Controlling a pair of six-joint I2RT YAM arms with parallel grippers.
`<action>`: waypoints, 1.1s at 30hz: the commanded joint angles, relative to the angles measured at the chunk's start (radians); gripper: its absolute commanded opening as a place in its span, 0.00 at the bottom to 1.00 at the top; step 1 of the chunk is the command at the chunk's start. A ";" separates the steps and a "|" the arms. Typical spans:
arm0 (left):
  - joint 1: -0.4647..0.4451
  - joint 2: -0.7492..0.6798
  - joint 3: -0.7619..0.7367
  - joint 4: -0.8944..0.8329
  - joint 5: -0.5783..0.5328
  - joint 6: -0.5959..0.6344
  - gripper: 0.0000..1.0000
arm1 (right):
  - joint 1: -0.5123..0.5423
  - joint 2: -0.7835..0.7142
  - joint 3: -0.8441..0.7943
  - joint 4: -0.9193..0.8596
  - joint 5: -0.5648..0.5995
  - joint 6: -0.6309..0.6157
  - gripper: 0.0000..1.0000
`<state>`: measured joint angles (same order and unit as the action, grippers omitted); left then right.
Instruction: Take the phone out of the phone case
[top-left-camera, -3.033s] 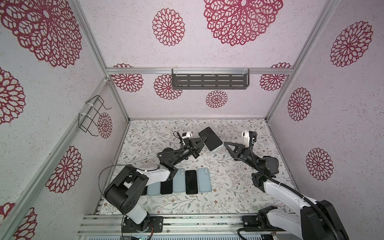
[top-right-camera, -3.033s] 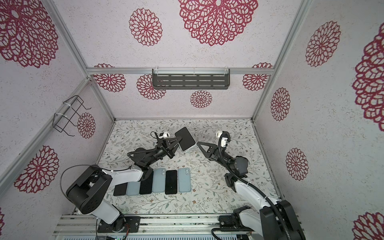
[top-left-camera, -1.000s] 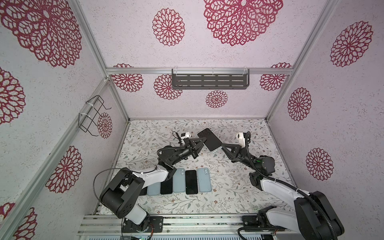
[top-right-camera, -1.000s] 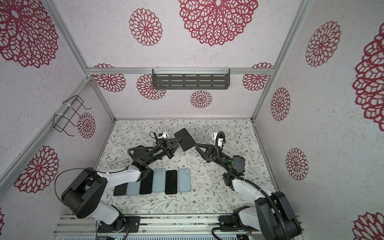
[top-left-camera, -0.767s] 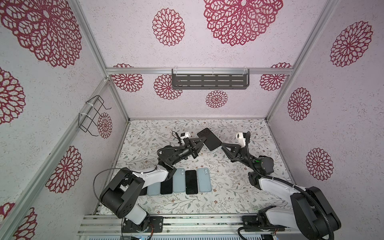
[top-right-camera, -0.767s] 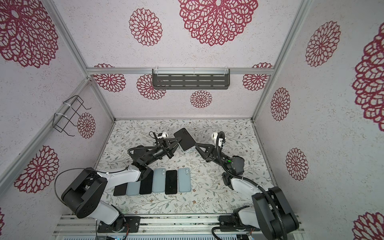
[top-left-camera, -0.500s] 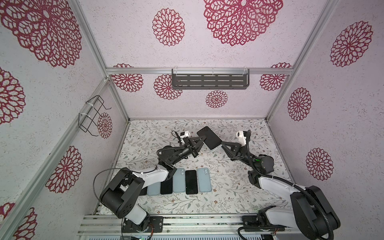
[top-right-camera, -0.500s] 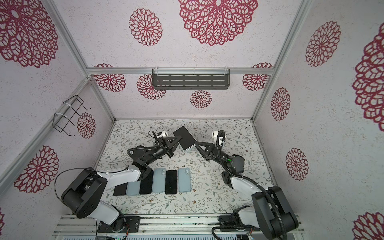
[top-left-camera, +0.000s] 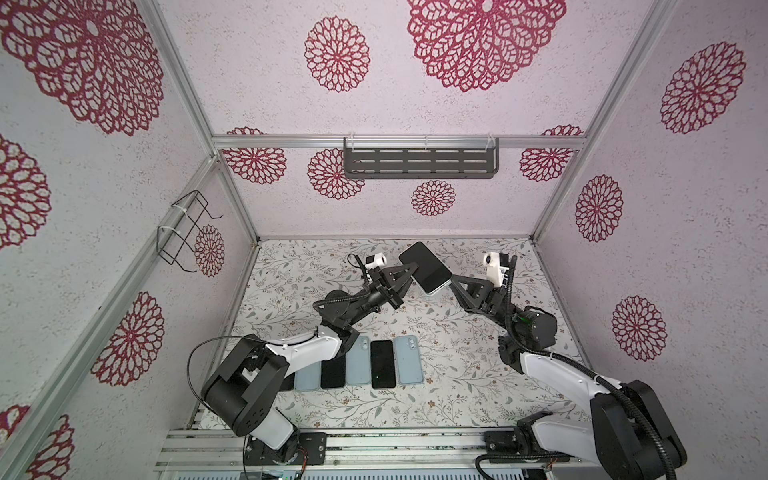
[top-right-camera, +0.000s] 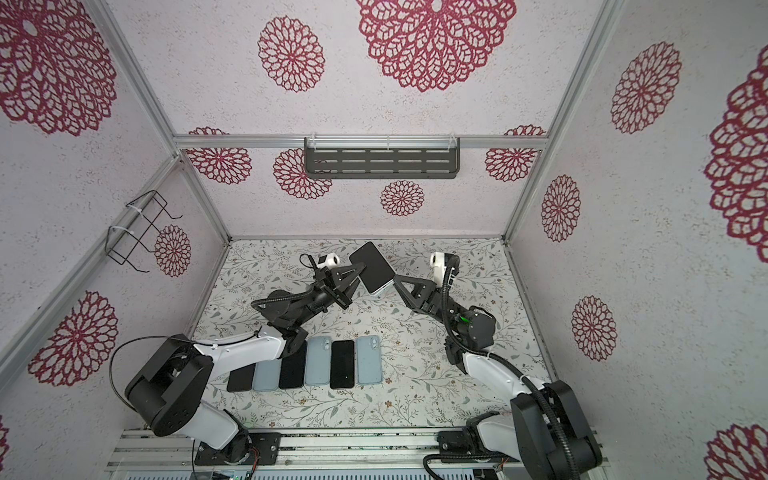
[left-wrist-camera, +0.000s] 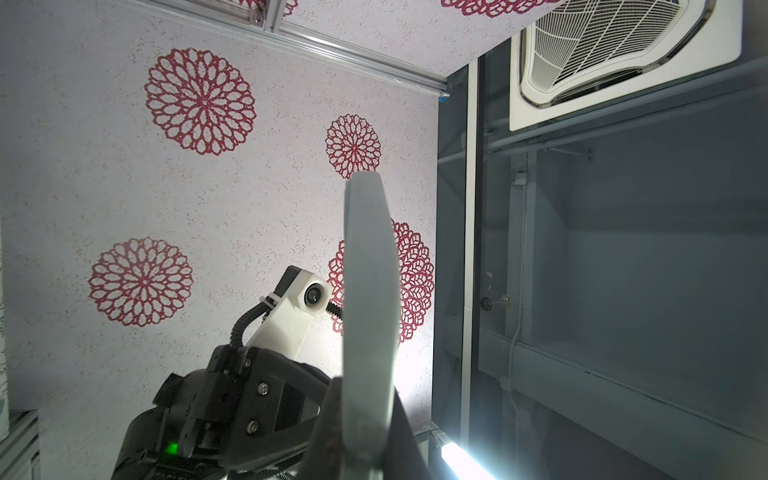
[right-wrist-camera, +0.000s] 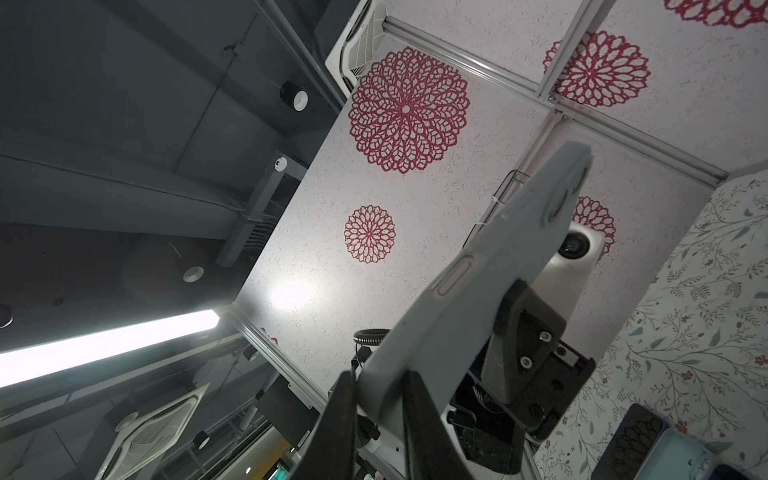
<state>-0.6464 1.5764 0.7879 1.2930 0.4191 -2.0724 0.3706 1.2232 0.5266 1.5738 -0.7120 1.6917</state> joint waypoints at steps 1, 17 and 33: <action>-0.020 0.001 0.052 0.123 0.015 -0.085 0.00 | -0.007 0.011 0.030 0.113 0.082 -0.024 0.23; -0.029 -0.003 0.126 0.120 0.022 -0.073 0.00 | -0.009 0.052 0.018 0.113 0.139 0.015 0.21; 0.031 -0.103 0.091 -0.191 0.079 0.070 0.00 | -0.033 -0.140 -0.139 -0.078 0.105 -0.052 0.68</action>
<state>-0.6346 1.5478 0.8677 1.1988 0.4507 -2.0590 0.3416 1.1679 0.3958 1.5394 -0.5842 1.7069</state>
